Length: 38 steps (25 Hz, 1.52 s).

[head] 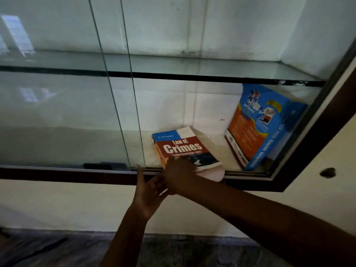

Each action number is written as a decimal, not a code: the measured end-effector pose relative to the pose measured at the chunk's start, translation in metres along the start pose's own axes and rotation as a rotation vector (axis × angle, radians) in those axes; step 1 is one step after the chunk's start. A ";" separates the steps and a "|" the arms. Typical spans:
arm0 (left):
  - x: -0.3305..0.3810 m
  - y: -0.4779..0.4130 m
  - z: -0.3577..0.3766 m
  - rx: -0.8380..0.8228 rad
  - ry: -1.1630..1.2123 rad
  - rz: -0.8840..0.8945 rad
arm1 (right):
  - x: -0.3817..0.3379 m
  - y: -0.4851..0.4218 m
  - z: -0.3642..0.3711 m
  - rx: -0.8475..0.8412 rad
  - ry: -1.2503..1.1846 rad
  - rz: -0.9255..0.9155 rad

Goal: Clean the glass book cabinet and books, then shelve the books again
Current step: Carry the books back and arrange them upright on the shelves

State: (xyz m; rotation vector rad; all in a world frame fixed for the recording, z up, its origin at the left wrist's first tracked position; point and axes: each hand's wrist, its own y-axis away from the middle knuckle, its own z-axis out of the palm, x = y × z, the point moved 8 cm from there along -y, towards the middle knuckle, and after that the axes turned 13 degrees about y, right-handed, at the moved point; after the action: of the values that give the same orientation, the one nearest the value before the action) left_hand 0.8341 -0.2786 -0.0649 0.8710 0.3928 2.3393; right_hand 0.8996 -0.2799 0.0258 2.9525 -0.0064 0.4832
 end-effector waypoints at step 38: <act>-0.005 -0.144 0.265 -0.612 -0.963 0.509 | 0.214 0.066 0.047 0.740 -1.047 0.946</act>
State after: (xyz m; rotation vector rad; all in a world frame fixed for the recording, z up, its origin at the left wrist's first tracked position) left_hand 1.0777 -0.1540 0.0627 1.7168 -0.9723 1.9108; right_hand 1.1157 -0.3479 0.0596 3.2237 -1.6404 -1.2998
